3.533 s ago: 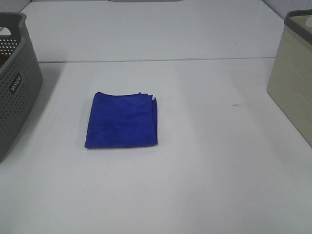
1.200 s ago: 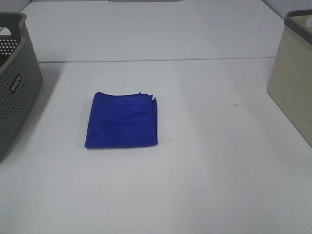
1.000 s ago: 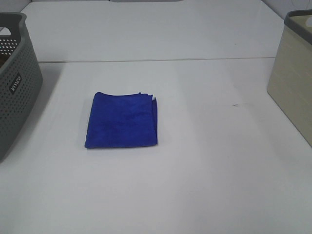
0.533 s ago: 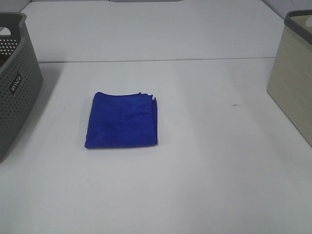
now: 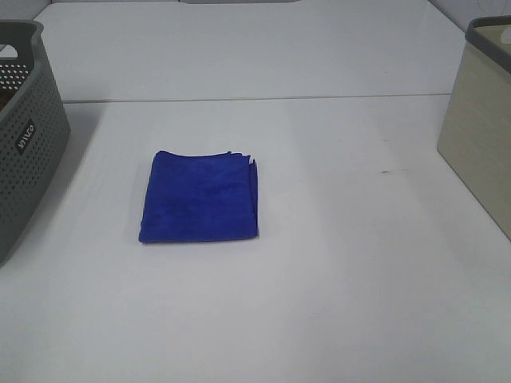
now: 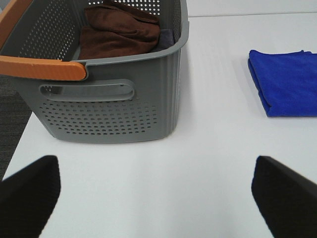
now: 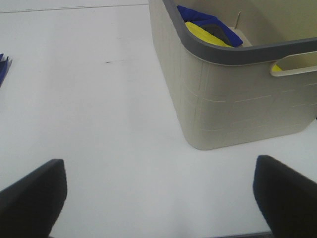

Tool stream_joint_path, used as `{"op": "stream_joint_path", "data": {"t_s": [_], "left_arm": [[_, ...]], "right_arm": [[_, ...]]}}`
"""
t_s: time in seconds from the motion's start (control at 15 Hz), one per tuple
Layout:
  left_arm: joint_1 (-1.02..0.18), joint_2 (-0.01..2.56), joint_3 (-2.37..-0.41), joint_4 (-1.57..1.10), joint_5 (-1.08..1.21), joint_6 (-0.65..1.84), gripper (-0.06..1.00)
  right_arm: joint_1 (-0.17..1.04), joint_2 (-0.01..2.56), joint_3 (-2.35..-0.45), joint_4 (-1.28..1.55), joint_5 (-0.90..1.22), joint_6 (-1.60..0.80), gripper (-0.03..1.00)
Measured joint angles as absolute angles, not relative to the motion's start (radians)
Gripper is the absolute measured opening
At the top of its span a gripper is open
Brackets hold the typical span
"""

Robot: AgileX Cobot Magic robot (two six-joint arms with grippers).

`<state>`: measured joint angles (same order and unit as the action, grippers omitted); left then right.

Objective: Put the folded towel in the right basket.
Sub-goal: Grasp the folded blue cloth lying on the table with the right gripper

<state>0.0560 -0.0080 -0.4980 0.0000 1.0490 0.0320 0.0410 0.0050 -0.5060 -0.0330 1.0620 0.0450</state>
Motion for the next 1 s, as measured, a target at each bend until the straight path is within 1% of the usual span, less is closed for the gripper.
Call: {"op": "stream_joint_path", "data": {"t_s": [0.13, 0.2, 0.27, 0.4, 0.53, 0.67, 0.8, 0.93, 1.0], "left_arm": [[0.056, -0.008, -0.498, 0.000, 1.049, 0.032, 0.97], [0.056, -0.008, -0.498, 0.000, 1.049, 0.032, 0.97], [0.056, -0.008, -0.498, 0.000, 1.049, 0.032, 0.97], [0.056, -0.008, -0.498, 0.000, 1.049, 0.032, 0.97], [0.056, -0.008, -0.498, 0.000, 1.049, 0.032, 0.97], [0.056, -0.008, -0.498, 0.000, 1.049, 0.032, 0.97], [0.056, -0.008, -0.498, 0.000, 1.049, 0.032, 0.97], [0.056, -0.008, -0.498, 0.000, 1.049, 0.032, 0.97], [0.056, -0.008, -0.498, 0.000, 1.049, 0.032, 0.97]], "right_arm": [[0.041, 0.156, -0.583, 0.017, 1.112, 0.041, 0.97], [0.041, 0.380, -0.707, 0.090, 1.183, 0.041, 0.97], [0.041, 0.525, -0.809, 0.148, 1.210, 0.041, 0.97], [0.041, 0.751, -0.993, 0.216, 1.215, 0.041, 0.97], [0.041, 0.926, -1.131, 0.244, 1.215, 0.040, 0.97], [0.041, 1.053, -1.211, 0.280, 1.173, 0.017, 0.97], [0.066, 1.162, -1.234, 0.356, 1.091, -0.022, 0.97], [0.161, 1.254, -1.236, 0.396, 1.032, -0.017, 0.96], [0.238, 1.322, -1.236, 0.416, 0.979, -0.011, 0.96]]}}
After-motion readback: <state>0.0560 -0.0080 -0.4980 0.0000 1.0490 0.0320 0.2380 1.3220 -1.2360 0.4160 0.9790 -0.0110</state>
